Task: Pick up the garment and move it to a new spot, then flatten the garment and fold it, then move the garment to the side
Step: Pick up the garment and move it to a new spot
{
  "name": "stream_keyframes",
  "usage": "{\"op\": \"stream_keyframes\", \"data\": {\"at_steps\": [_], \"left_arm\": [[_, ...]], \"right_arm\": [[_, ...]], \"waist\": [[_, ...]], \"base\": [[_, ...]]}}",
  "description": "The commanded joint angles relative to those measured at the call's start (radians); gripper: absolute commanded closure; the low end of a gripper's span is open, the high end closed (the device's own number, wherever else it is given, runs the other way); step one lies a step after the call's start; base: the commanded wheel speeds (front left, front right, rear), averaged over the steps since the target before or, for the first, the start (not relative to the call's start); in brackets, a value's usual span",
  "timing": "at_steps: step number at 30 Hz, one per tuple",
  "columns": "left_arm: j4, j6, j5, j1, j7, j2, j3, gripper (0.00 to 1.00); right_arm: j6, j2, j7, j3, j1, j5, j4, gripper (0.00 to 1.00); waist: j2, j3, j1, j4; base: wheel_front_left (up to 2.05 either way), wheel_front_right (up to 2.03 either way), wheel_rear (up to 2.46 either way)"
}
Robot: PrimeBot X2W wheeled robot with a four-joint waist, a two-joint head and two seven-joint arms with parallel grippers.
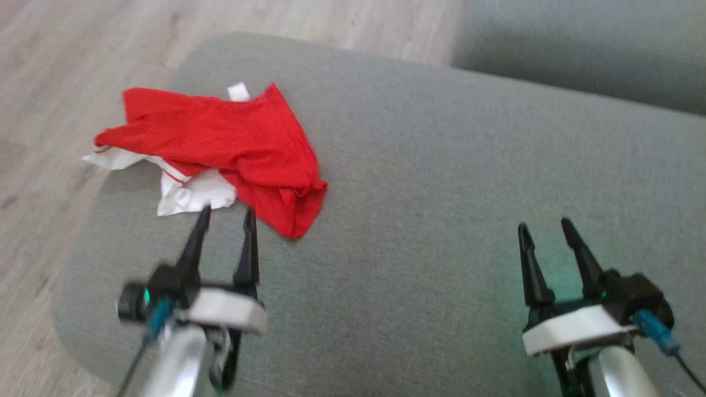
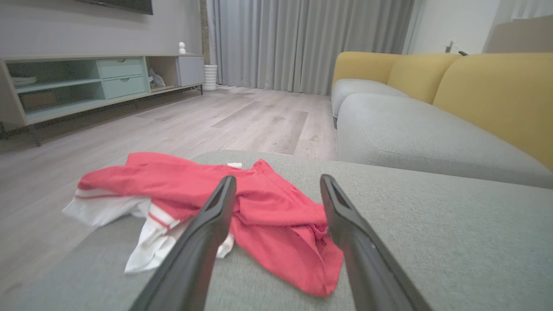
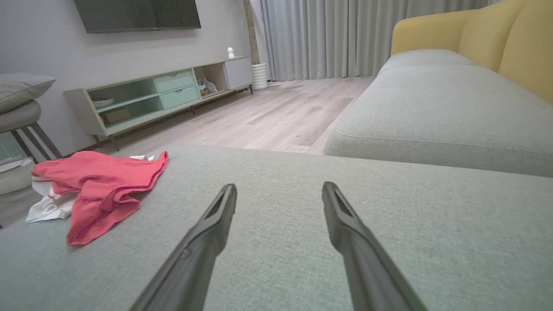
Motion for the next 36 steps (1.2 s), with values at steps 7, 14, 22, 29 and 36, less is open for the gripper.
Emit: {"op": "stream_keyframes", "data": {"at_steps": [7, 14, 22, 29, 36], "left_arm": [[0.137, -0.061, 0.021, -0.368, 0.089, 0.116, 0.046, 0.0], [0.376, -0.12, -0.009, -0.665, 0.321, 0.246, 0.014, 0.0], [0.543, -0.127, -0.087, -0.836, 0.485, 0.354, -0.055, 0.0], [0.636, -0.127, -0.185, -0.874, 0.645, 0.401, -0.129, 0.0], [0.655, -0.127, -0.272, -0.872, 0.717, 0.4, -0.156, 1.0]], "right_arm": [[-0.001, -0.004, -0.013, 0.006, -0.114, -0.049, -0.055, 0.0], [-0.001, -0.004, -0.013, 0.011, -0.179, -0.078, -0.084, 0.0], [-0.001, -0.004, -0.013, 0.018, -0.23, -0.074, -0.13, 0.0], [-0.001, -0.004, -0.013, 0.015, -0.232, -0.06, -0.165, 0.0], [-0.001, -0.004, -0.013, -0.003, -0.229, -0.064, -0.182, 0.0]], "waist": [[-0.0001, 0.16, 0.0, -0.108], [-0.0001, 0.297, 0.0, -0.207], [-0.0001, 0.4, 0.0, -0.3], [-0.0001, 0.432, 0.0, -0.334], [-0.0001, 0.43, 0.0, -0.333]], "base": [[0.0, 0.0, 0.0], [0.0, 0.0, 0.0], [0.0, 0.0, 0.0], [0.0, 0.0, 0.0], [0.0, 0.0, 0.0]]}}
